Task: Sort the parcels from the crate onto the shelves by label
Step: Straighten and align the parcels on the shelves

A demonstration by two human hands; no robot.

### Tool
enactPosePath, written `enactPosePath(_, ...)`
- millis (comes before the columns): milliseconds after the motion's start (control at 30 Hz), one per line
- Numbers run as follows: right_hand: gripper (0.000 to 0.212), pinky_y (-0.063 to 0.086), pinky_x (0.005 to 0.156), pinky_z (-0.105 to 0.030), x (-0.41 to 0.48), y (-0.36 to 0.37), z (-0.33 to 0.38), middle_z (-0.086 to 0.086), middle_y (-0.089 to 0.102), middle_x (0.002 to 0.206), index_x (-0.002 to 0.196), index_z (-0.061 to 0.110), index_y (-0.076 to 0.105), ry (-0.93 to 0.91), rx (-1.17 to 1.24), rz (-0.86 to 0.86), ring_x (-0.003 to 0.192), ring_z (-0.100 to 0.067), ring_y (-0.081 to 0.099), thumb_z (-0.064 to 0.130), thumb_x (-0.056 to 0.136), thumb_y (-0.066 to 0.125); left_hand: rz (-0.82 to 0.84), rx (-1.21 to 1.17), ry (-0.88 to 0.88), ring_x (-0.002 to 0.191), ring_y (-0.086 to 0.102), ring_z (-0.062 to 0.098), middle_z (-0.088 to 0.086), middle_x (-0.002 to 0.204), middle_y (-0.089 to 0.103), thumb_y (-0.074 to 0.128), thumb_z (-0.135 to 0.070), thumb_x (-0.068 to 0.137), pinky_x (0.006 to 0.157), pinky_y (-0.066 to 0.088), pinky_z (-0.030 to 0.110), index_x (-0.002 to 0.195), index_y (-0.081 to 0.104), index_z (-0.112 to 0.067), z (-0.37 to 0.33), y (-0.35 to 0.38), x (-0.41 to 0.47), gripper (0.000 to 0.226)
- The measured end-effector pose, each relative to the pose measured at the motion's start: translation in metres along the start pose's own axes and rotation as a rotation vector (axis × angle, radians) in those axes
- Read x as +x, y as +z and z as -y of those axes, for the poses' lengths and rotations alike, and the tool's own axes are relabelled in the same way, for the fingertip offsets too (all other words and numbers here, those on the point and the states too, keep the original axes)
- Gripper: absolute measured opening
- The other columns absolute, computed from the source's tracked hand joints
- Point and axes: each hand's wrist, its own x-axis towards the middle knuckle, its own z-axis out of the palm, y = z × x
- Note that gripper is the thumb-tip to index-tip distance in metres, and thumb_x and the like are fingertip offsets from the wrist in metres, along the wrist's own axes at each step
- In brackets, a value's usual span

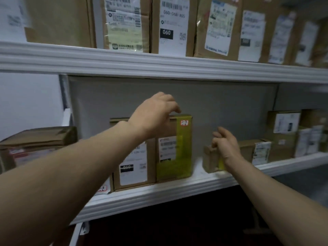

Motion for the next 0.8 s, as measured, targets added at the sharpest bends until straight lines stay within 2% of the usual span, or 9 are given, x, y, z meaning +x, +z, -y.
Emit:
enactPosePath(33,0.053,0.044,0.069,-0.018,0.000,-0.011,0.005,-0.007,0.060,0.107,0.133,0.005,0.049,-0.052,-0.020,-0.072,0.096,-0.019,0.055,-0.013,0.083,0.047,-0.026,-0.027,0.094,0.101,0.059,0.031,0.009,0.104,0.067,0.061,0.001,0.077,0.081,0.050,0.035,0.100,0.072,-0.010,-0.010,0.006,0.004,0.028)
enactPosePath(100,0.037,0.047,0.079,-0.025,0.003,-0.037,0.012,-0.006,0.061,0.089,0.113,0.003,0.060,-0.145,-0.100,-0.208,0.091,-0.020,0.057,-0.013,0.084,0.045,-0.055,-0.079,0.210,0.089,0.062,0.032,0.009,0.093,0.068,0.056,0.001,0.071,0.072,0.052,0.033,0.090,0.074,-0.010,-0.033,0.020,0.014,0.029)
enactPosePath(167,0.034,0.046,0.092,-0.030,0.007,-0.063,0.015,-0.005,0.061,0.086,0.101,0.012,0.060,-0.171,-0.208,-0.270,0.095,-0.021,0.058,-0.011,0.084,0.044,-0.012,-0.130,0.189,0.099,0.057,0.030,0.008,0.104,0.066,0.049,0.000,0.075,0.082,0.050,0.033,0.103,0.072,-0.013,-0.056,0.035,0.026,0.038)
enactPosePath(233,0.036,0.044,0.097,-0.030,0.012,-0.088,0.012,-0.005,0.062,0.091,0.104,0.013,0.062,-0.179,-0.337,-0.251,0.099,-0.022,0.060,-0.011,0.084,0.043,0.087,-0.159,0.106,0.113,0.049,0.025,0.005,0.120,0.059,0.048,-0.005,0.083,0.094,0.043,0.033,0.120,0.064,-0.016,-0.076,0.057,0.041,0.042)
enactPosePath(333,0.045,0.039,0.095,-0.023,0.023,-0.123,0.000,-0.009,0.063,0.114,0.121,0.008,0.060,-0.213,-0.611,-0.091,0.114,-0.022,0.057,-0.010,0.083,0.045,0.288,-0.128,-0.045,0.127,0.045,0.024,0.005,0.137,0.051,0.047,-0.011,0.089,0.102,0.037,0.031,0.134,0.053,-0.019,-0.101,0.096,0.067,0.045)
enactPosePath(400,0.051,0.035,0.101,-0.025,0.039,-0.144,-0.008,-0.007,0.053,0.134,0.133,0.011,0.052,-0.258,-0.826,0.065,0.125,-0.021,0.049,-0.004,0.085,0.050,0.419,-0.095,-0.118,0.130,0.044,0.026,0.007,0.143,0.047,0.047,-0.014,0.093,0.103,0.037,0.033,0.138,0.048,-0.018,-0.113,0.125,0.084,0.045)
enactPosePath(533,0.066,0.018,0.115,-0.031,0.080,-0.163,-0.024,-0.005,0.029,0.155,0.148,0.014,0.028,-0.456,-1.156,0.385,0.142,-0.021,0.026,0.033,0.093,0.058,0.617,0.020,-0.232,0.126,0.046,0.030,0.012,0.140,0.047,0.047,-0.024,0.098,0.100,0.042,0.038,0.139,0.042,-0.014,-0.129,0.174,0.109,0.042)
enactPosePath(633,0.076,0.006,0.117,-0.036,0.110,-0.168,-0.039,0.000,0.017,0.159,0.152,0.023,0.015,-0.527,-1.373,0.552,0.146,-0.016,0.015,0.053,0.091,0.050,0.643,0.123,-0.325,0.125,0.047,0.032,0.011,0.139,0.047,0.036,-0.017,0.101,0.097,0.043,0.041,0.140,0.037,-0.018,-0.156,0.196,0.109,0.040)
enactPosePath(800,0.059,0.026,0.108,-0.029,0.128,-0.159,-0.055,0.001,0.036,0.149,0.147,0.033,0.028,-0.772,-1.315,0.562,0.136,-0.021,0.032,0.048,0.094,0.047,0.496,0.291,-0.457,0.123,0.048,0.030,0.011,0.130,0.050,0.036,-0.009,0.098,0.076,0.035,0.034,0.136,0.040,-0.010,-0.194,0.203,0.102,0.038)
